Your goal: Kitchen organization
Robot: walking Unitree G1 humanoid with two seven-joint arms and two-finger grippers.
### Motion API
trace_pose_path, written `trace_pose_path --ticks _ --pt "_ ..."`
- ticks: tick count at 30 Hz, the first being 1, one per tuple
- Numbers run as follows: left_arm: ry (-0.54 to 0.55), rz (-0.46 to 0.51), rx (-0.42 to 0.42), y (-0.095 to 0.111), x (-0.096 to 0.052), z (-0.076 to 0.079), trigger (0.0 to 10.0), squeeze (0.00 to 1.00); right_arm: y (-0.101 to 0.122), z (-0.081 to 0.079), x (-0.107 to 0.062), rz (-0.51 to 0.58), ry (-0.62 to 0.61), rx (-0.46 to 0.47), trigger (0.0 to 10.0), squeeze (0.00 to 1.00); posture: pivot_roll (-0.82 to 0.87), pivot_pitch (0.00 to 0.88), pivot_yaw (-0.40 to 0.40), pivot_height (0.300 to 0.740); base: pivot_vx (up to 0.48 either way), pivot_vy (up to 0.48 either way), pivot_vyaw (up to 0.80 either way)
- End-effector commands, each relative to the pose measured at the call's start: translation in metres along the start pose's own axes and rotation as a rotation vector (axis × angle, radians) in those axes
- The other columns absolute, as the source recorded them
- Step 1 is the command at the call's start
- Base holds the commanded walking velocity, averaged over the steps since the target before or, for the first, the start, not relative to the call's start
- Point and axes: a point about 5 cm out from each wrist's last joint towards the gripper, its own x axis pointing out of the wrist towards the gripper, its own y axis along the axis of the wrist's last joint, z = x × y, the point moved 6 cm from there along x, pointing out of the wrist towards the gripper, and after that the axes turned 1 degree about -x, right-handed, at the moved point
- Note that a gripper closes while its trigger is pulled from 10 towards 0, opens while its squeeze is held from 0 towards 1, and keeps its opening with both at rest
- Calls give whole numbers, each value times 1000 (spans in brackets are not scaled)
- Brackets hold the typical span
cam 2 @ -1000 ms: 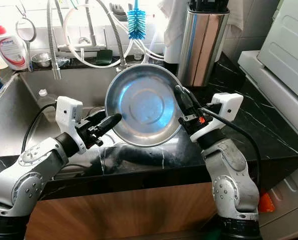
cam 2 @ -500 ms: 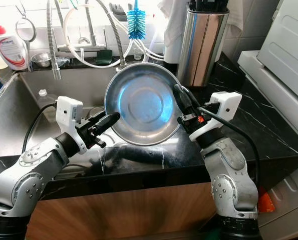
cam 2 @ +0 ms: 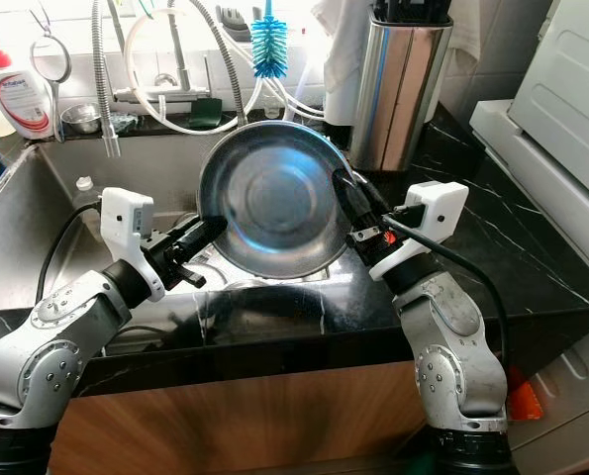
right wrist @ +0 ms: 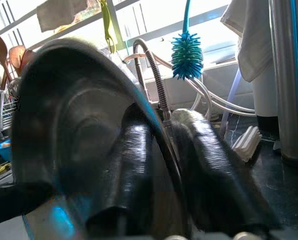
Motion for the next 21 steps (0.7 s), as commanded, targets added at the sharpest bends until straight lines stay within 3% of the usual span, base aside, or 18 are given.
trace_pose_path --ticks 1,8,9,10,12,16,18,19,20,21 --pt "-8 -11 21 -2 -1 4 0 0 8 -8 6 23 37 -18 10000 1000 43 38 -28 740 0 0 0" --pt "81 26 15 4 1 -8 0 0 8 -10 7 26 43 -13 10000 1000 44 39 -29 740 0 0 0" --pt "132 47 5 7 1 -15 0 0 7 -13 7 23 54 -9 10000 937 43 40 -30 740 0 0 0" --pt "148 55 3 9 2 -17 0 0 6 -14 7 21 59 -8 10000 937 43 40 -30 740 0 0 0" --pt "216 100 -5 16 1 -26 0 0 4 -20 6 10 91 -4 10000 0 41 40 -29 740 0 0 0" --pt "371 215 -31 38 -4 -50 0 0 -1 -26 4 -11 118 3 10000 0 39 41 -29 740 0 0 0" --pt "393 227 -30 41 -5 -54 0 0 -1 -26 4 -15 117 2 10000 0 38 41 -29 740 0 0 0" --pt "419 241 -29 43 -7 -58 6275 0 -2 -26 4 -19 118 4 10000 0 39 41 -29 740 0 0 0" --pt "438 251 -28 45 -8 -60 6275 0 -3 -26 4 -22 120 5 10000 0 39 41 -29 740 0 0 0" --pt "466 261 -25 48 -10 -65 10000 0 -4 -27 4 -24 121 6 10000 0 40 41 -28 740 0 0 0"
